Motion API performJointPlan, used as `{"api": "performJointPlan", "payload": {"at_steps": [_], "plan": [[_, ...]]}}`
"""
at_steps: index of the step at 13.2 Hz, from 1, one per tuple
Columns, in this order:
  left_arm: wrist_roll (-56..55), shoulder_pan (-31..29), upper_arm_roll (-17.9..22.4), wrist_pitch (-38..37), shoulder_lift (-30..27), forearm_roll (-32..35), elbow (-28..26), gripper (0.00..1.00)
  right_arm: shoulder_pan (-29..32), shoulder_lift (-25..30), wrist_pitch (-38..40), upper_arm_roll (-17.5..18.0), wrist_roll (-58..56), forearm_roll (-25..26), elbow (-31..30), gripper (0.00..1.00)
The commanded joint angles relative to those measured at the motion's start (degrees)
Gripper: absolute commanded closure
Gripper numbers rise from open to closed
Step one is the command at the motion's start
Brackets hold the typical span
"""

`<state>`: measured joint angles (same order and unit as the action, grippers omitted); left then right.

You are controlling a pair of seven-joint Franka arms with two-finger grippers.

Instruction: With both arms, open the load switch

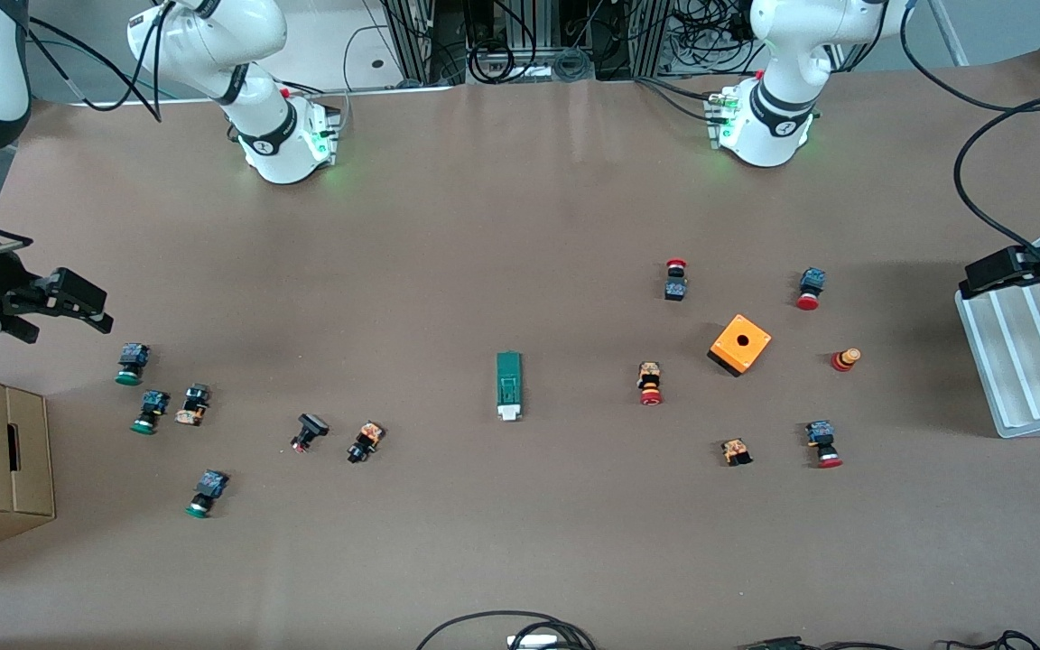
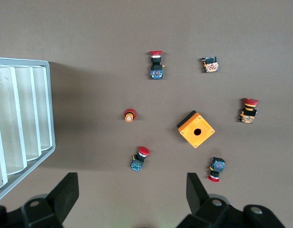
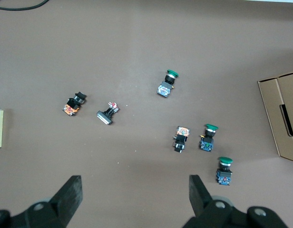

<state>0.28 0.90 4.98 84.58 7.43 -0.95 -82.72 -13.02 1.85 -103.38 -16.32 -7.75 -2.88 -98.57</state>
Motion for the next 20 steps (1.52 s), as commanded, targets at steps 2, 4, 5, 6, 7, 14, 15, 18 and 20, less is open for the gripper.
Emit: {"api": "performJointPlan", "payload": {"at_steps": [2,4,5,6,7,14,15,18,20], "plan": [[0.7,-0.4,-0.1,0.3,-0.5,-0.6,-0.5,0.00,-0.6,1.1,-1.6,-0.1,0.8,1.8,-0.8,0.00],[0.8,-0.4,-0.1,0.3,-0.4,-0.2,-0.5,0.00,-1.0,1.0,-1.4,-0.1,0.8,1.9,-0.2,0.00],[0.8,-0.3,-0.1,0.3,-0.4,0.2,-0.3,0.00,-1.0,1.0,-0.9,-0.1,0.8,1.9,-0.2,0.00],[0.8,-0.1,-0.2,0.3,0.0,0.3,-0.1,0.00,-1.0,0.9,-0.8,-0.1,0.8,1.9,-0.2,0.00],[0.8,0.2,-0.3,0.3,0.0,0.1,0.0,0.00,-1.0,0.9,-0.9,-0.1,0.8,2.0,-0.1,0.00],[0.1,6.1,-6.5,0.3,0.5,8.9,0.9,0.00,-1.7,-0.1,-2.4,-0.2,0.4,2.1,0.0,0.00],[0.1,7.8,-7.6,0.3,1.4,11.7,0.7,0.00,-1.7,-0.2,-3.4,-0.2,0.3,2.1,0.0,0.00],[0.0,11.4,-8.3,0.3,2.7,13.4,0.8,0.00,-1.3,-1.1,-5.2,-0.4,0.2,2.2,0.0,0.00],[0.2,11.2,-9.0,0.4,4.9,13.3,0.8,0.00,-1.3,-1.2,-6.0,-0.4,0.2,2.2,0.0,0.00]]}}
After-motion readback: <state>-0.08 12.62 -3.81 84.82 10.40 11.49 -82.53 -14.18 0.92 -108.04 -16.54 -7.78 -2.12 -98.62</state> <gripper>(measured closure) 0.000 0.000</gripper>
